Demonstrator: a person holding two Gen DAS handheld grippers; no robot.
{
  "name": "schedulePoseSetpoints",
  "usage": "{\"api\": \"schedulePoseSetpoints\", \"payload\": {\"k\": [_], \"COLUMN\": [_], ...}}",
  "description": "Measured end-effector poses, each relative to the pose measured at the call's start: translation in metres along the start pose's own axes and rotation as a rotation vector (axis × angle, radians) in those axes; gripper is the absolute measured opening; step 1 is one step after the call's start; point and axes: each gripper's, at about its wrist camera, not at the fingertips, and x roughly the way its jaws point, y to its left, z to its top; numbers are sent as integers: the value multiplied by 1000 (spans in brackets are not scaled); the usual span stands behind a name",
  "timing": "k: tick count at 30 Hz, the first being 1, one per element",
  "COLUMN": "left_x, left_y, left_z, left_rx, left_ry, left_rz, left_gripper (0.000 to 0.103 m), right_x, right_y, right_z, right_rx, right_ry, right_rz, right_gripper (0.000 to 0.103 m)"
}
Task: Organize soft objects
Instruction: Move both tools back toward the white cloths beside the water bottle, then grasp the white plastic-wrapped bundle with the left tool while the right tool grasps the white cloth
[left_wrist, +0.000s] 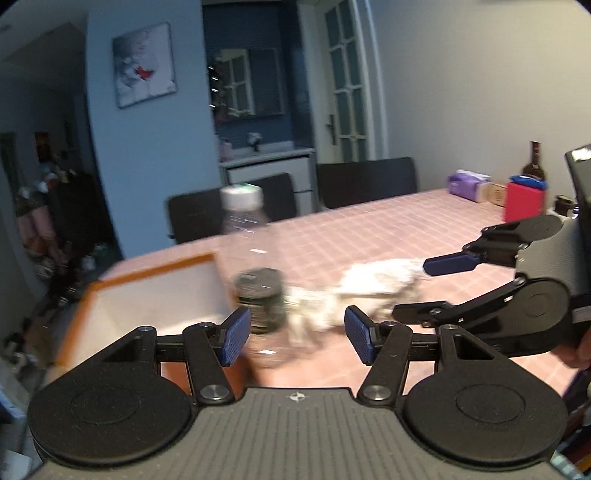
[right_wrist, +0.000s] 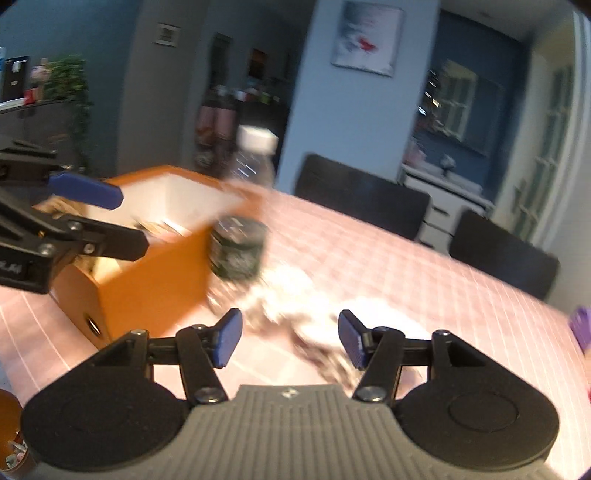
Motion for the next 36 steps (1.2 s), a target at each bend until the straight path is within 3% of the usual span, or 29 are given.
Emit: {"api": "schedulePoseSetpoints", "payload": {"k": [7, 11, 16, 22, 26, 32, 36], "left_x": [48, 73, 112, 143, 155, 174, 185], "left_y": [-32, -41, -51, -52, -59, -60, -60], "left_z": [-8, -11, -12, -11, -6, -4, -9], "left_rx": [-40, -15, 54, 113, 186, 246, 259], "left_ry": [48, 68, 91, 102, 86, 117, 156], "left_rz": [-75, -13, 94, 104, 137, 174, 210], "left_gripper": [65, 63, 63, 63, 63, 49, 34], "right_x": [-1, 11, 34, 63, 84, 120, 132], "right_y": [-51, -69, -81, -99, -111, -114, -110], "right_z": [-33, -37, -31, -23, -17, -17, -27], "right_rx": [119, 184, 221, 213, 275, 276, 268], "right_ry": [48, 41, 7, -11, -21, 27, 74], "right_rz": [-74, -111, -124, -149, -121, -101, -94], "right_gripper": [58, 58, 72, 74, 74, 66, 48]}}
